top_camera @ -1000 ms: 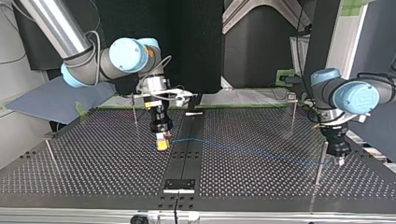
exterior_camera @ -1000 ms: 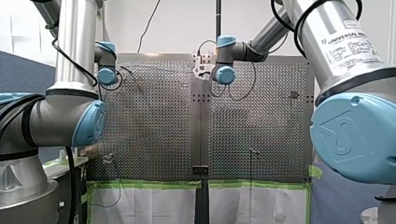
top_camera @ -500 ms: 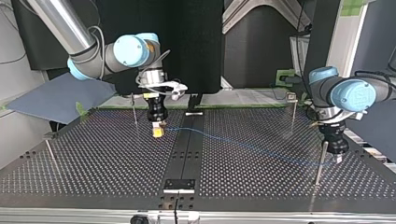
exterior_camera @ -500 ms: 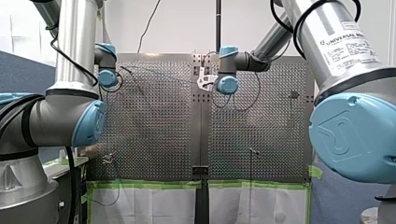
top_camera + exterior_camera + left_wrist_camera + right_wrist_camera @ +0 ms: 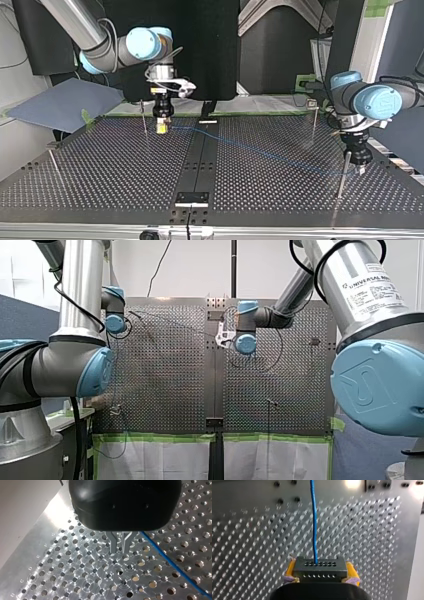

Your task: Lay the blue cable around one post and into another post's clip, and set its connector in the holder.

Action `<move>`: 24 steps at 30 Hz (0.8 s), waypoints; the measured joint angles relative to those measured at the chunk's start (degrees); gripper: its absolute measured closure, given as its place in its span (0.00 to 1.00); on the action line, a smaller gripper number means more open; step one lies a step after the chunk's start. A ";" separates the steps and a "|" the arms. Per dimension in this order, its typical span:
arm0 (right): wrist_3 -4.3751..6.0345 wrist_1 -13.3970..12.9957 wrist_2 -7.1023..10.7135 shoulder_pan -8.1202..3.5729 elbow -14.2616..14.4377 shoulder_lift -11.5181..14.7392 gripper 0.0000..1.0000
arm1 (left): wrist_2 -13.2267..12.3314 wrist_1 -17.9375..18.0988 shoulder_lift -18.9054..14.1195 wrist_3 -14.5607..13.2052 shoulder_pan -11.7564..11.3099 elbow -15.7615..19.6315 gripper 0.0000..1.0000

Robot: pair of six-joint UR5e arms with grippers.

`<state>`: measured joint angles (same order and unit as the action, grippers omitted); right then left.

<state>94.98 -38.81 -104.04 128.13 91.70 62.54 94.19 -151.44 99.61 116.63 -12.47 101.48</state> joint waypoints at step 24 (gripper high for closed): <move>-3.55 -12.77 -11.22 -3.12 12.77 -0.40 1.00 | 0.13 -0.07 0.00 -0.15 0.01 -0.04 0.85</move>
<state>91.43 -51.58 -115.26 125.01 104.47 62.13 94.32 -151.51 99.61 116.47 -12.46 101.44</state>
